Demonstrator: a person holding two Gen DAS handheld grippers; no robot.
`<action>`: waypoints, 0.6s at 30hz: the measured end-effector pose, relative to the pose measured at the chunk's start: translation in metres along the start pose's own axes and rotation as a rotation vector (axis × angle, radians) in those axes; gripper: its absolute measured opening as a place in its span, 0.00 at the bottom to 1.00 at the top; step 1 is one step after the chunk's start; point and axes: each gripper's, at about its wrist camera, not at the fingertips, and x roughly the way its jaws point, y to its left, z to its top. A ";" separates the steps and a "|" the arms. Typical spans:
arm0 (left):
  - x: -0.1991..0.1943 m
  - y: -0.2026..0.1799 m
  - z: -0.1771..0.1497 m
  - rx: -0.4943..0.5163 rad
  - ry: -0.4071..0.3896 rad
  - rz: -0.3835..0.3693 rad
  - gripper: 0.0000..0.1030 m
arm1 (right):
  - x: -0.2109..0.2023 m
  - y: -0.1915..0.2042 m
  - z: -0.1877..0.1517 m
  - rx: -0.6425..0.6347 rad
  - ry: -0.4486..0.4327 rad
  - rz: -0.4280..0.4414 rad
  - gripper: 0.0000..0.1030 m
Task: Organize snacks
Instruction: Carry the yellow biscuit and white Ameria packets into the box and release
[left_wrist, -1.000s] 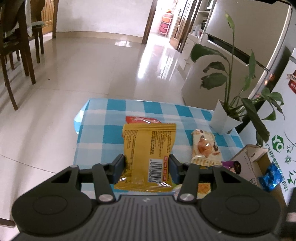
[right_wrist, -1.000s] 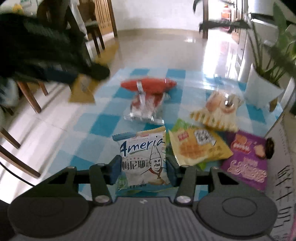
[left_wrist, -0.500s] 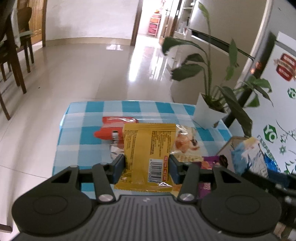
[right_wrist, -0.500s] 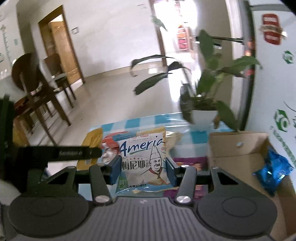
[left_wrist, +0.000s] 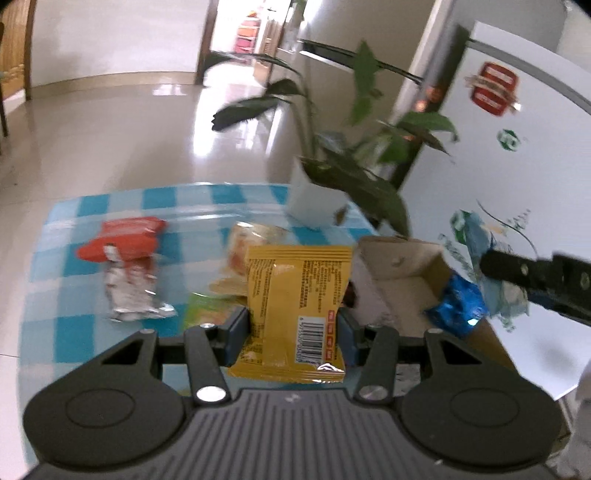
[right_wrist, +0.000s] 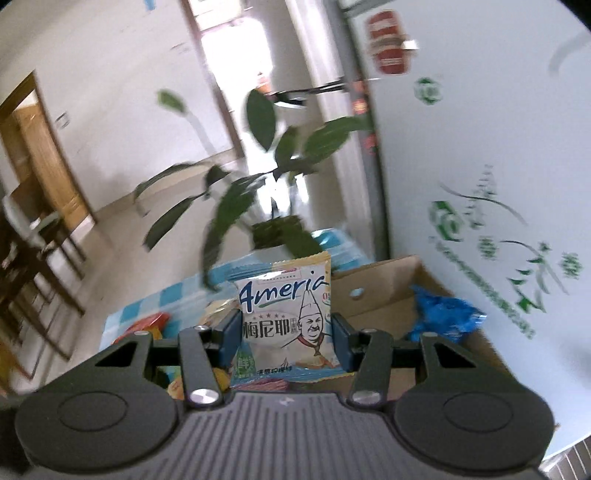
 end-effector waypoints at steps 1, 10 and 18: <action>0.003 -0.007 -0.003 0.005 0.010 -0.012 0.48 | -0.001 -0.007 0.001 0.015 -0.001 -0.007 0.54; 0.031 -0.064 -0.010 -0.007 0.042 -0.118 0.49 | -0.011 -0.053 0.004 0.106 -0.009 -0.092 0.55; 0.050 -0.106 -0.011 0.003 0.055 -0.184 0.60 | -0.015 -0.065 0.008 0.161 -0.031 -0.103 0.68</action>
